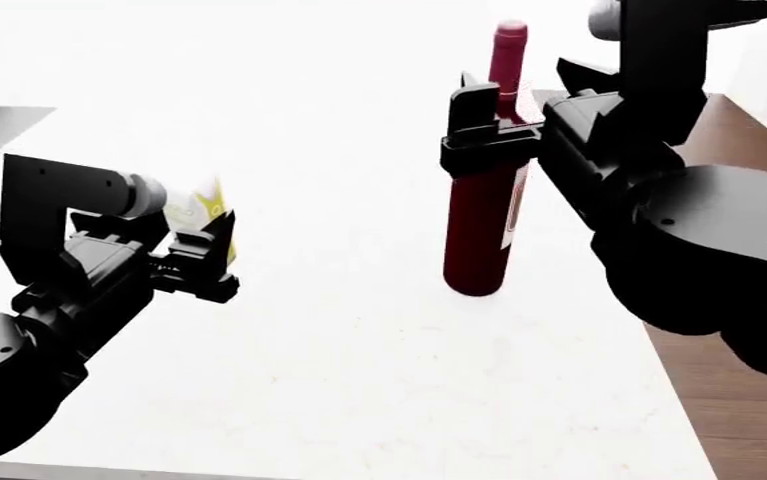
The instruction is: Move the drinks to the dining counter.
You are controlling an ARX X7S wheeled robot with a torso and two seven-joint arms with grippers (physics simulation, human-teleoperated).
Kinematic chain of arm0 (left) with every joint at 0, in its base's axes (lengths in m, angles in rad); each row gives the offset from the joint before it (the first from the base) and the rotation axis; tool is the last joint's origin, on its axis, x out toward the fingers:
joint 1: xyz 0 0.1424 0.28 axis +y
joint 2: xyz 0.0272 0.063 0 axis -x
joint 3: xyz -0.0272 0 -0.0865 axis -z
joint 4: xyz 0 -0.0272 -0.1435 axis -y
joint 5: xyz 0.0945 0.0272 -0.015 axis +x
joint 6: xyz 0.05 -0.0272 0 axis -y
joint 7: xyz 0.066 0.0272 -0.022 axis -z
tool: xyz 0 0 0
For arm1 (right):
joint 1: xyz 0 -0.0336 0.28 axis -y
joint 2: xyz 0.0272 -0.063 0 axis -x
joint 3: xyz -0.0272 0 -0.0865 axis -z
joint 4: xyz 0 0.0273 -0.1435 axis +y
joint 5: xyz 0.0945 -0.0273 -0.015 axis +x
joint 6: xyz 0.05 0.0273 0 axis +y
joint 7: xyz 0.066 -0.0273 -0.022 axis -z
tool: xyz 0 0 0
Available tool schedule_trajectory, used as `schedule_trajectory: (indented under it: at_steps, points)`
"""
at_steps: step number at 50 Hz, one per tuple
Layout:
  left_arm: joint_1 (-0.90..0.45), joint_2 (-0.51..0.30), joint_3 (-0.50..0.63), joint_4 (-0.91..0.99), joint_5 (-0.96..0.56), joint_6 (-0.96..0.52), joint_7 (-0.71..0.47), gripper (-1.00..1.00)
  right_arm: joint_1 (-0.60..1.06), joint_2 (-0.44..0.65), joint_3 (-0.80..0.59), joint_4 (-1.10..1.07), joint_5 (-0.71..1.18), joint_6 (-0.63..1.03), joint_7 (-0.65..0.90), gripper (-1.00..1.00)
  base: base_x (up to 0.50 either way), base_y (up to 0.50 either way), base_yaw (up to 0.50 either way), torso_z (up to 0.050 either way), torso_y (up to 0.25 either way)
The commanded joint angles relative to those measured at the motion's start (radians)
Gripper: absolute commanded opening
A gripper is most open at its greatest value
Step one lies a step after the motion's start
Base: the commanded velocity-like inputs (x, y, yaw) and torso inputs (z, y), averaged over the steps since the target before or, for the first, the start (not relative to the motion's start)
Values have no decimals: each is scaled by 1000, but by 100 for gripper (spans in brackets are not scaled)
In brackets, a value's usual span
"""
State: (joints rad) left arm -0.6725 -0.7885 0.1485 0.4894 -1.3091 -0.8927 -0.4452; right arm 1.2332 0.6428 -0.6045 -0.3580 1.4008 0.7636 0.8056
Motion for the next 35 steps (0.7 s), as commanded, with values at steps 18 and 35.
schedule_trajectory:
  at_steps: [18, 35]
  points:
    - [11, 31, 78, -61, 38, -29, 17, -100, 1, 130, 98, -215, 201, 7, 175, 100, 0, 0, 0, 1, 1]
    - [13, 29, 88, -60, 37, -32, 20, -100, 20, 122, 94, -209, 205, 12, 173, 100, 0, 0, 0, 0, 1]
